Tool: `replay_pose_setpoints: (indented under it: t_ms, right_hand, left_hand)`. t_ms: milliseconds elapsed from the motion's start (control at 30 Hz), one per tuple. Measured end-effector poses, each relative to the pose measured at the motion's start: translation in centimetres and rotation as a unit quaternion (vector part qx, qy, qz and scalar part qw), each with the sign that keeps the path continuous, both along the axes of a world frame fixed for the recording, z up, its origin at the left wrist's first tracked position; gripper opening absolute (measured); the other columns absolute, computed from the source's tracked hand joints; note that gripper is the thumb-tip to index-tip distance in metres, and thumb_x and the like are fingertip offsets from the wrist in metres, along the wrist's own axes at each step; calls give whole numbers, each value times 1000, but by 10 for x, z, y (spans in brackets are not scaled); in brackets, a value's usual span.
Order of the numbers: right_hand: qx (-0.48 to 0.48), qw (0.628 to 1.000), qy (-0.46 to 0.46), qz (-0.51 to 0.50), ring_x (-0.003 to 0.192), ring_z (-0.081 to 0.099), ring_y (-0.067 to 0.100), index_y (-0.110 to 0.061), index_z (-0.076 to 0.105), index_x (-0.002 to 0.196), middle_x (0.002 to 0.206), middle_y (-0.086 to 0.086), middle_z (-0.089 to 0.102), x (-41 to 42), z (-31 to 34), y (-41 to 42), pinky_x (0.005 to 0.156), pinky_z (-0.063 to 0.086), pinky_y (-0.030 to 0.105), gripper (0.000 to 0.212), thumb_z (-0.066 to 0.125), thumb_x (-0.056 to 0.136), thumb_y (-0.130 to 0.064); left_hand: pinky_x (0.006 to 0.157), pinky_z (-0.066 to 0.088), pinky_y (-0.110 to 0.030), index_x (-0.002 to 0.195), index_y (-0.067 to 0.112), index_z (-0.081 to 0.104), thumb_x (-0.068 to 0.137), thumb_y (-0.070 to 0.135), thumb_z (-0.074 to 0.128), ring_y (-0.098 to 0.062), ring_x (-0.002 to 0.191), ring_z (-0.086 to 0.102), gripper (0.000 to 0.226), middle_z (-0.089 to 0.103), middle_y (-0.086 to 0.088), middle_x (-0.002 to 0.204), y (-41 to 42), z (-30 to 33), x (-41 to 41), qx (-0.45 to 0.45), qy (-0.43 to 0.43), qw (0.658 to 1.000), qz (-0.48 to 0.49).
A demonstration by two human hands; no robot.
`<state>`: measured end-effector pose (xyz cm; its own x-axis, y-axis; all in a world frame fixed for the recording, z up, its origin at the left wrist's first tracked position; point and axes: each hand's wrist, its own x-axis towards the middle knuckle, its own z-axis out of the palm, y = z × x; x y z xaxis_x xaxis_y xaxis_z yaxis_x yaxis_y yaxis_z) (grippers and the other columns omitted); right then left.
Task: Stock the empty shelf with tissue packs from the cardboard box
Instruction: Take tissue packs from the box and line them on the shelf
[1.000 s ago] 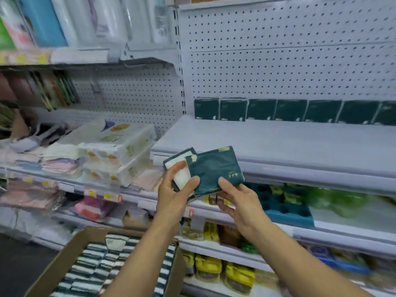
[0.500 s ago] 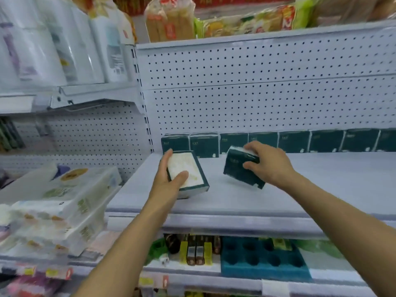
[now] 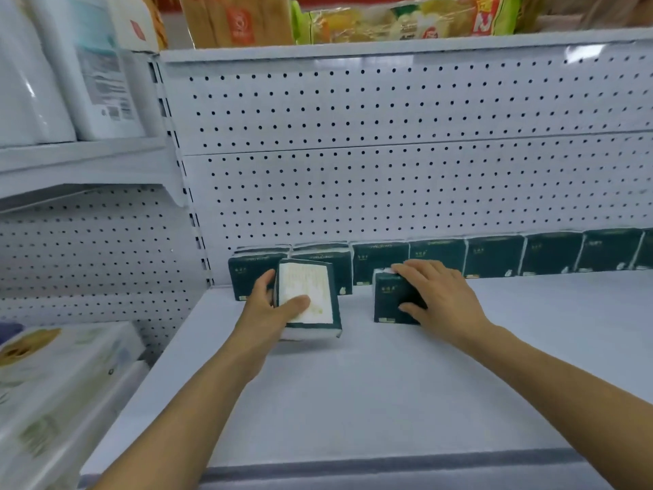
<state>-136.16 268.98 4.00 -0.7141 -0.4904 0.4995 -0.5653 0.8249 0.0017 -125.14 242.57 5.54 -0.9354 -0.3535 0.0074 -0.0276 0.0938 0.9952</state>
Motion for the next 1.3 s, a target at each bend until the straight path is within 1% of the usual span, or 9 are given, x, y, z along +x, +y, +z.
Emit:
replay_pose_setpoints:
  t_ms: [167, 400, 667, 767, 867, 967, 1067, 1200, 1300]
  right_hand:
    - [-5, 999, 27, 31, 131, 46, 23, -21, 45, 142, 143, 0, 48, -49, -9, -20, 113, 29, 48, 65, 71, 85, -36]
    - [19, 992, 84, 89, 136, 41, 25, -13, 47, 140, 147, 6, 43, -91, -11, -30, 118, 12, 47, 65, 72, 84, -35]
    - [19, 987, 133, 91, 139, 37, 23, -18, 34, 145, 151, 5, 39, -94, -7, -33, 116, 17, 58, 84, 76, 77, -44]
    - [-2, 973, 141, 182, 141, 29, 23, -21, 25, 149, 155, 5, 29, -70, 3, -31, 117, 22, 51, 94, 79, 75, -42]
    - [-26, 942, 125, 310, 136, 39, 20, -22, 43, 139, 148, 0, 40, -38, 5, -28, 110, 34, 36, 70, 75, 78, -35]
    - [-206, 932, -21, 298, 109, 58, 10, -29, 59, 118, 118, -12, 63, -10, 7, -15, 88, 47, 26, 38, 71, 81, -34]
    - [-424, 831, -284, 220, 90, 67, 14, -26, 63, 107, 98, -11, 71, 10, 17, -3, 76, 56, 29, 22, 71, 86, -26]
    - [-542, 706, -409, 203, 95, 70, 20, -16, 61, 118, 107, -4, 73, 13, 26, 11, 76, 59, 37, 32, 69, 87, -21]
    - [-543, 700, -422, 192, 98, 69, 20, -16, 60, 119, 107, -2, 73, 15, 25, 20, 81, 58, 37, 40, 72, 82, -26]
  left_hand:
    - [102, 48, -43, 149, 30, 31, 86, 20, 75, -18, 115, 61, 77, 60, 6, 131, -8, -4, -17, 5, -14, 1000, -10]
    - [91, 56, -37, 142, 28, 42, 88, 18, 73, -16, 105, 68, 63, 66, 6, 124, -7, -6, -24, -1, -30, 999, -22]
    - [79, 59, -35, 135, 29, 52, 90, 18, 69, -13, 92, 73, 49, 74, 5, 109, 0, -4, -31, 54, -39, 997, -38]
    - [79, 60, -38, 129, 29, 56, 94, 19, 64, -17, 92, 72, 38, 75, 1, 105, 10, 5, -30, 79, -56, 994, -49]
    - [71, 57, -36, 125, 20, 63, 100, 36, 52, -24, 97, 70, 32, 74, -6, 108, 25, 16, -31, 108, -75, 986, -103]
    - [53, 49, -31, 118, 15, 68, 95, 69, 26, -29, 71, 64, 71, 73, -13, 100, 37, 23, -38, 119, -84, 982, -123]
    - [45, 35, -26, 116, 10, 66, 86, 80, 19, -23, 55, 52, 89, 64, -13, 82, 47, 25, -49, 81, -72, 986, -131]
    - [68, 52, -35, 120, 20, 67, 84, 75, 29, -19, 91, 65, 76, 71, -4, 106, 75, 26, -56, 15, -28, 980, -194]
    - [88, 56, -39, 123, 21, 64, 95, 45, 52, -21, 108, 65, 40, 72, -3, 115, 96, 31, -56, -32, 27, 969, -242]
